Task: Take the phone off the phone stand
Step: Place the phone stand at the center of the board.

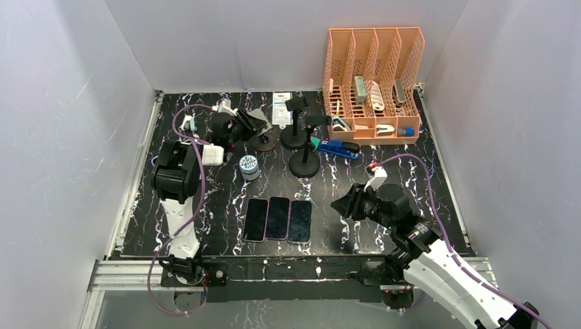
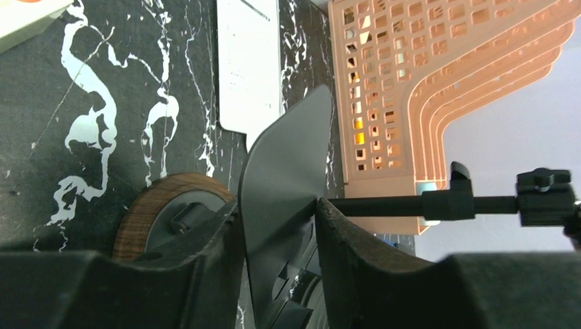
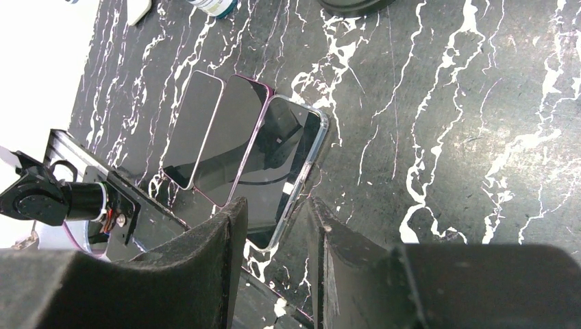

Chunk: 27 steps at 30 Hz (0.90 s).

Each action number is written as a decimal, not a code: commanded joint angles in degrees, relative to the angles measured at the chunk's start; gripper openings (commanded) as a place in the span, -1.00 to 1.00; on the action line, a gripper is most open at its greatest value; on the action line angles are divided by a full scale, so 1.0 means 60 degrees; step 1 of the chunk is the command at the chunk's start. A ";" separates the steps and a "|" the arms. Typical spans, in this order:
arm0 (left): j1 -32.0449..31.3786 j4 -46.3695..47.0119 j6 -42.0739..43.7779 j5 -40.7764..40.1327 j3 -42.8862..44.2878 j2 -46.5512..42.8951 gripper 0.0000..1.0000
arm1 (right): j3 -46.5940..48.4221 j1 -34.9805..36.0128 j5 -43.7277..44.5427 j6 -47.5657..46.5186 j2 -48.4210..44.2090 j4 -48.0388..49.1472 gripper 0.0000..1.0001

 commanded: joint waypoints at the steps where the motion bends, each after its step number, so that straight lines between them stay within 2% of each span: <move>1: 0.0056 -0.0631 0.0539 -0.0072 -0.0184 -0.0941 -0.17 | 0.0202 0.0010 0.0044 -0.0066 -0.0169 0.0264 -0.11; 10: 0.0083 -0.2071 0.1318 -0.0469 -0.0275 -0.2119 0.28 | 0.0202 0.0011 -0.0119 0.0050 -0.0350 0.0164 -0.10; 11: 0.0073 -0.2227 0.1333 -0.0576 -0.0347 -0.2349 0.35 | 0.0202 0.0014 -0.0138 0.0072 -0.0402 0.0166 -0.10; 12: 0.0072 -0.2417 0.1339 -0.0705 -0.0442 -0.2599 0.51 | 0.0194 0.0010 -0.0156 0.0081 -0.0431 0.0166 -0.10; 13: 0.0071 -0.2614 0.1336 -0.0823 -0.0538 -0.2876 0.56 | 0.0188 0.0010 -0.0171 0.0093 -0.0453 0.0164 -0.10; 18: 0.0072 -0.4126 0.1479 -0.1942 -0.1148 -0.4856 0.59 | 0.0130 0.0010 -0.0229 0.0096 -0.0459 0.0287 -0.09; 24: 0.0075 -0.6403 0.1752 -0.3935 -0.1616 -0.7792 0.59 | 0.0167 0.0010 -0.0425 0.0056 -0.0262 0.0342 -0.08; 27: 0.0081 -0.8121 0.1966 -0.4957 -0.1474 -0.8816 0.59 | 0.0145 0.0010 -0.0554 0.0051 -0.0302 0.0324 -0.08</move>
